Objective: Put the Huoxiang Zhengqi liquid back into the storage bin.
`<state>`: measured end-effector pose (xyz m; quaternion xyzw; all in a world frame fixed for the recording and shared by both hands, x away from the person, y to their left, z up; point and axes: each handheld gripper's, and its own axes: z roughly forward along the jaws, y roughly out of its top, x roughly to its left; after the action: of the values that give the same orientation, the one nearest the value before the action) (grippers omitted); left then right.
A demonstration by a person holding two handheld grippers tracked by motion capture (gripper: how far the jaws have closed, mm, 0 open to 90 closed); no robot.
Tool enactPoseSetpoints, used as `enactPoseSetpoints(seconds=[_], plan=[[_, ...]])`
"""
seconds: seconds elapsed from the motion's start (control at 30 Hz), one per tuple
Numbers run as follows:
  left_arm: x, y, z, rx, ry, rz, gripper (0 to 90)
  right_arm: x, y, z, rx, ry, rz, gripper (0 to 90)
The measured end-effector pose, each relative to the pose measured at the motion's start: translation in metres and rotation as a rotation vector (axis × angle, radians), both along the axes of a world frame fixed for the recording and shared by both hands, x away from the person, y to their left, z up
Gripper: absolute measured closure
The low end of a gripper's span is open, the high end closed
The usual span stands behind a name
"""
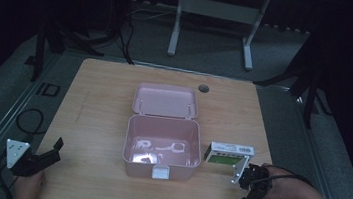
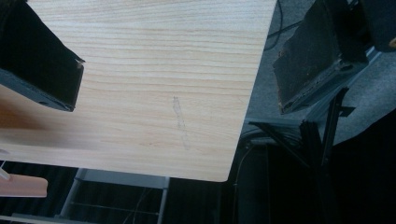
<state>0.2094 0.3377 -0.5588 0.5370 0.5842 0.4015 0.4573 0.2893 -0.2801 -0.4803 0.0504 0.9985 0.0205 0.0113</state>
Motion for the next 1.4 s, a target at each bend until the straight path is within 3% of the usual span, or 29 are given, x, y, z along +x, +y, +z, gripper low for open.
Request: enactPoseSetpoints(seconds=[0.23,0.27,0.53,0.77,1.1,1.27,1.4], plan=[[0.000,0.000,0.000,0.002,0.003,-0.004,1.6,0.002,0.013,0.007,-0.039,-0.018,0.063,28.2],[0.000,0.000,0.000,0.001,0.003,-0.004,1.6,0.002,0.021,0.008,-0.065,-0.016,0.099,28.3],[0.000,0.000,0.000,-0.002,0.001,-0.008,1.6,0.002,0.040,0.021,-0.053,-0.010,0.156,30.1],[0.001,0.001,0.000,-0.003,0.002,-0.008,1.6,0.004,0.046,0.033,-0.043,-0.010,0.153,30.9],[0.001,0.000,0.000,-0.002,0.005,-0.008,1.6,0.012,0.050,0.059,-0.034,-0.084,0.147,32.0],[0.001,0.000,0.000,-0.001,0.007,-0.009,1.6,0.021,0.048,0.073,-0.023,-0.083,0.131,33.1],[0.001,0.001,0.000,0.000,0.008,-0.011,1.6,0.035,0.046,0.088,-0.012,-0.115,0.100,34.8]])
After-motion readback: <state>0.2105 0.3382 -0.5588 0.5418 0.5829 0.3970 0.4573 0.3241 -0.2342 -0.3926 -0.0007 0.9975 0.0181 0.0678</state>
